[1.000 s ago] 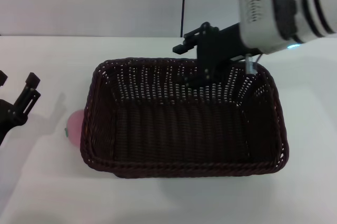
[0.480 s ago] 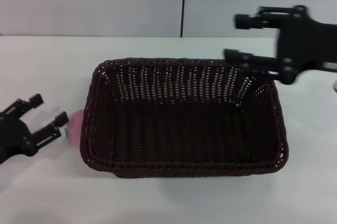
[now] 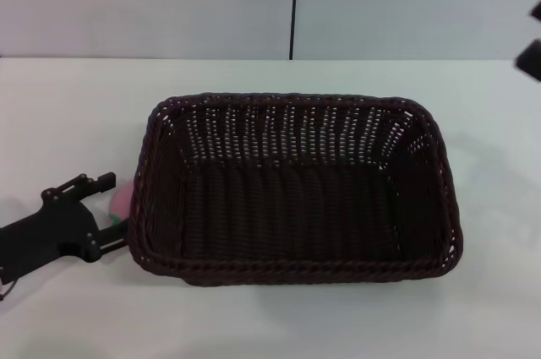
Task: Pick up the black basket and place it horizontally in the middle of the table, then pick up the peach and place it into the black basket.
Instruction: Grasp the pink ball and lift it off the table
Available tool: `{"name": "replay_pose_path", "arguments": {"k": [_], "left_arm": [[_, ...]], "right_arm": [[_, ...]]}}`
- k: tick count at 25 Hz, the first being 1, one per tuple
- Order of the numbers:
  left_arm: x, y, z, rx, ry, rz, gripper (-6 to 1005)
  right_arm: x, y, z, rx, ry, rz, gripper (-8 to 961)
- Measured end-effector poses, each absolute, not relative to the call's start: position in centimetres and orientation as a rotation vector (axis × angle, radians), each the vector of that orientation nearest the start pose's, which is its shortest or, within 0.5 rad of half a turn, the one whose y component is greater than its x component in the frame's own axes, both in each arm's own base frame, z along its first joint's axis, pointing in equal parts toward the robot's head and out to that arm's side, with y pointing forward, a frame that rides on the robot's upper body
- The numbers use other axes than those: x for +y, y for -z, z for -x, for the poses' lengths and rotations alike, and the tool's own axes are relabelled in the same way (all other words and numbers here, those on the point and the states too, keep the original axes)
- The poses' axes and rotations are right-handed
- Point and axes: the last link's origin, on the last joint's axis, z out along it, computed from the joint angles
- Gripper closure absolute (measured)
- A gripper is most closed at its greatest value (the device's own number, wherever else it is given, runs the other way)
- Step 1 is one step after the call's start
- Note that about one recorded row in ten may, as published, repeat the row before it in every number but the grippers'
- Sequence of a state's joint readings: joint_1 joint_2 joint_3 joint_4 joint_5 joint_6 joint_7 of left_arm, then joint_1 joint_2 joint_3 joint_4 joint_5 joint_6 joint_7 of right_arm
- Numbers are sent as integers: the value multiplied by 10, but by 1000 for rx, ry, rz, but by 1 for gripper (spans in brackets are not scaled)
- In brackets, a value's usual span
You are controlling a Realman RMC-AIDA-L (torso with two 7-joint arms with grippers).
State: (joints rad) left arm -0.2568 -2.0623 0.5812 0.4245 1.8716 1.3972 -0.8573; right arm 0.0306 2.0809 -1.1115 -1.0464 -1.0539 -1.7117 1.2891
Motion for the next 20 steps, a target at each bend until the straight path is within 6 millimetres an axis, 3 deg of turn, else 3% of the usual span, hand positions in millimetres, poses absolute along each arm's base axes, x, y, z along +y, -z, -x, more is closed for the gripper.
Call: {"name": "replay_pose_path", "arguments": {"k": [11, 20], "left_arm": [[247, 12, 370, -568, 502, 2423, 242], [245, 12, 370, -565, 503, 2429, 490]], "right_arm": [[240, -83, -256, 318, -1483, 2163, 341], [242, -78, -260, 346, -1508, 2136, 340]]}}
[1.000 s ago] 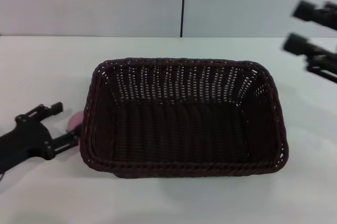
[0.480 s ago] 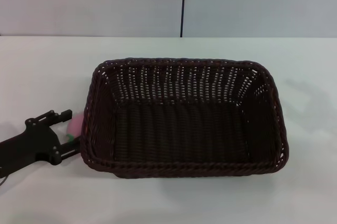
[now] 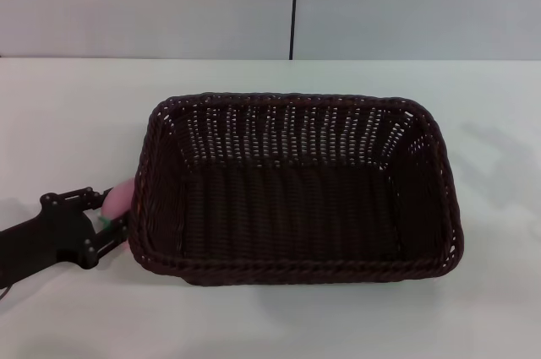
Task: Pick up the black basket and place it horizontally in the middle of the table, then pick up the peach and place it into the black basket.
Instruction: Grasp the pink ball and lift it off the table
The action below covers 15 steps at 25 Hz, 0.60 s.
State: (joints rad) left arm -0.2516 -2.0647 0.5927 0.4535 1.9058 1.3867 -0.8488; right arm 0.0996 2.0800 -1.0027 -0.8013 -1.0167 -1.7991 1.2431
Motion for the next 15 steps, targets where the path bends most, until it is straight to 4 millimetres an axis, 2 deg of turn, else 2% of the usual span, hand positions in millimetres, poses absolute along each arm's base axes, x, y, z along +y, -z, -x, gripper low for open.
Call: {"name": "replay_pose_path", "arguments": {"k": [4, 7, 10, 12, 15], "left_arm": [[248, 6, 371, -582, 534, 2373, 578], [253, -11, 373, -613, 612, 2227, 636], [256, -21, 376, -621, 642, 2152, 689], [259, -36, 373, -609, 718, 2059, 763], [262, -41, 363, -567, 793, 2052, 875]], "right_arm": [[241, -77, -261, 349, -1512, 2135, 342], [240, -76, -261, 355, -1521, 2134, 340], [240, -76, -262, 358, -1524, 2133, 341], [239, -76, -262, 360, -1533, 2125, 341], [240, -76, -262, 363, -1550, 2115, 342]]}}
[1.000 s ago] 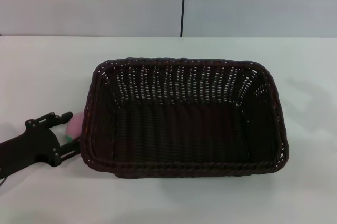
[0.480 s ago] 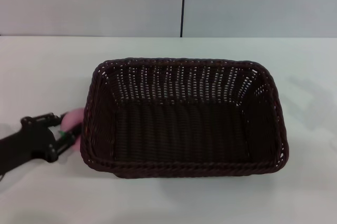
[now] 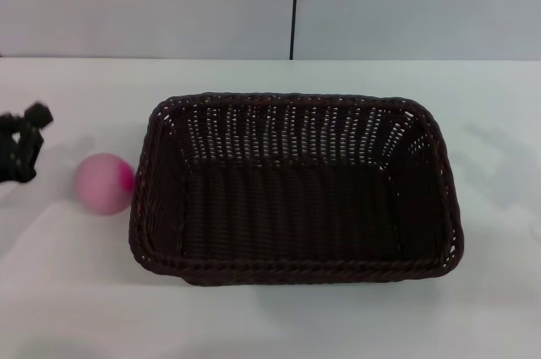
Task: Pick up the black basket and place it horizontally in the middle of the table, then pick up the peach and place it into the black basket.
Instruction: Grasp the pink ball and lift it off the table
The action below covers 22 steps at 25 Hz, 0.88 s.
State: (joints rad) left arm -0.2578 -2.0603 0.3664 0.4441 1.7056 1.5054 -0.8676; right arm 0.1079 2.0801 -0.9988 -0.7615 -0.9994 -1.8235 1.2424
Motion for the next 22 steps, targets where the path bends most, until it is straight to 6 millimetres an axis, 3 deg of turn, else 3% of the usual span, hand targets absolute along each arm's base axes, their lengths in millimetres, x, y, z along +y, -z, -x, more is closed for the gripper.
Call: {"name": "replay_pose_path", "arguments": {"k": [2, 7, 12, 17, 20, 22], "left_arm": [[265, -44, 342, -479, 919, 2083, 920], [270, -40, 324, -407, 979, 2173, 961], [268, -31, 340, -448, 815, 2248, 1001], [266, -29, 356, -510, 705, 2219, 957], [266, -30, 360, -513, 659, 2235, 746], [265, -33, 363, -517, 623, 2262, 666]], "right_arm": [[243, -74, -262, 376, -1577, 2100, 342], [246, -71, -263, 383, -1585, 2084, 341], [244, -71, -265, 391, -1588, 2075, 340], [243, -69, -268, 409, -1589, 2066, 340], [244, -68, -269, 411, -1588, 2065, 341], [244, -68, -269, 413, -1589, 2064, 341]]}}
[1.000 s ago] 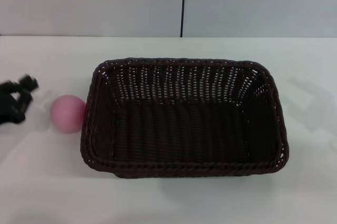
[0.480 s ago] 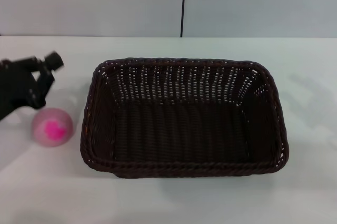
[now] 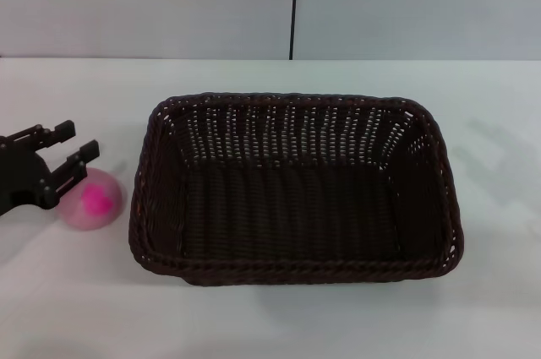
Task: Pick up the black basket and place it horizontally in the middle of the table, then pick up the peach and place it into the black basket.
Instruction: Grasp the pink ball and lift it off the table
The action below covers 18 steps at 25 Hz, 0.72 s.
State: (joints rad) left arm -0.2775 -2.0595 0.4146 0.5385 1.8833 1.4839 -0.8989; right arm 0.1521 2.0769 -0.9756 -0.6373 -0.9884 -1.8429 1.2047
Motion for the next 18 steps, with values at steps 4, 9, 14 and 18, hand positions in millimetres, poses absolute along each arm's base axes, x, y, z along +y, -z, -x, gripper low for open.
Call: {"name": "replay_pose_path", "arguments": {"k": [4, 9, 14, 18], "left_arm": [[263, -41, 367, -550, 557, 2313, 511], [259, -37, 370, -568, 524, 2346, 334], [257, -30, 371, -579, 493, 2386, 260], [257, -27, 372, -581, 472, 2406, 201]], "right_arm": [[244, -68, -269, 416, -1588, 2063, 341], [245, -66, -270, 422, -1580, 2057, 342], [246, -65, -270, 420, -1580, 2058, 341], [247, -67, -270, 420, -1580, 2048, 340]]}}
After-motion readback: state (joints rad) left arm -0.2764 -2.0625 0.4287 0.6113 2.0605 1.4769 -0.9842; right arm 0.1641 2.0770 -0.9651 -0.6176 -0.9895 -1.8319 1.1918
